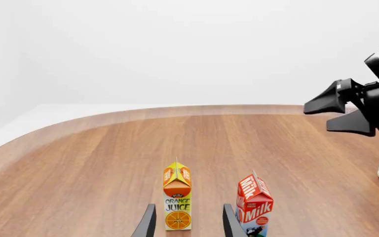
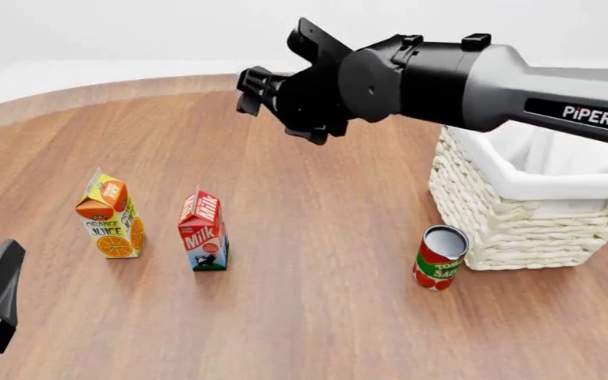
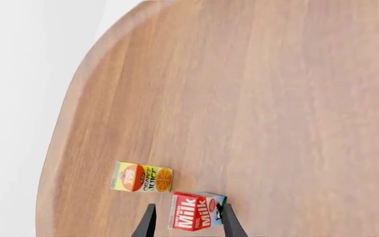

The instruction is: Pick the milk and place it in the basket.

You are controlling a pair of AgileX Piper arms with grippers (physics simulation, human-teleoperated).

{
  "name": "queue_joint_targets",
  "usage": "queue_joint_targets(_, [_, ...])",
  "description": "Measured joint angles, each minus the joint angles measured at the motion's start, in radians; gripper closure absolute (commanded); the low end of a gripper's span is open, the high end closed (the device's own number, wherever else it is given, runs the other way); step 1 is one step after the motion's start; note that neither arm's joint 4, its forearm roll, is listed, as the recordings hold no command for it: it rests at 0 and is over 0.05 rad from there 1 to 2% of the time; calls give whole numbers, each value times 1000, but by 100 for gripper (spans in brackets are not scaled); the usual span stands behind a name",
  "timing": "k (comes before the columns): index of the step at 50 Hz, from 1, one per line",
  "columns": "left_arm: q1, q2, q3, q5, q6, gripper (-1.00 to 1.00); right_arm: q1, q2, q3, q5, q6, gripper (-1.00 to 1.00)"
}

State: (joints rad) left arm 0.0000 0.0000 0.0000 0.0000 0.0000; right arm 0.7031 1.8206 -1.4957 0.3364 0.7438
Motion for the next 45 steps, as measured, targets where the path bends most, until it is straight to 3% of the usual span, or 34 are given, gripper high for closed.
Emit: queue_joint_targets(45, [0,0,0,0,0,-100,48,139,-86,22,27,-100])
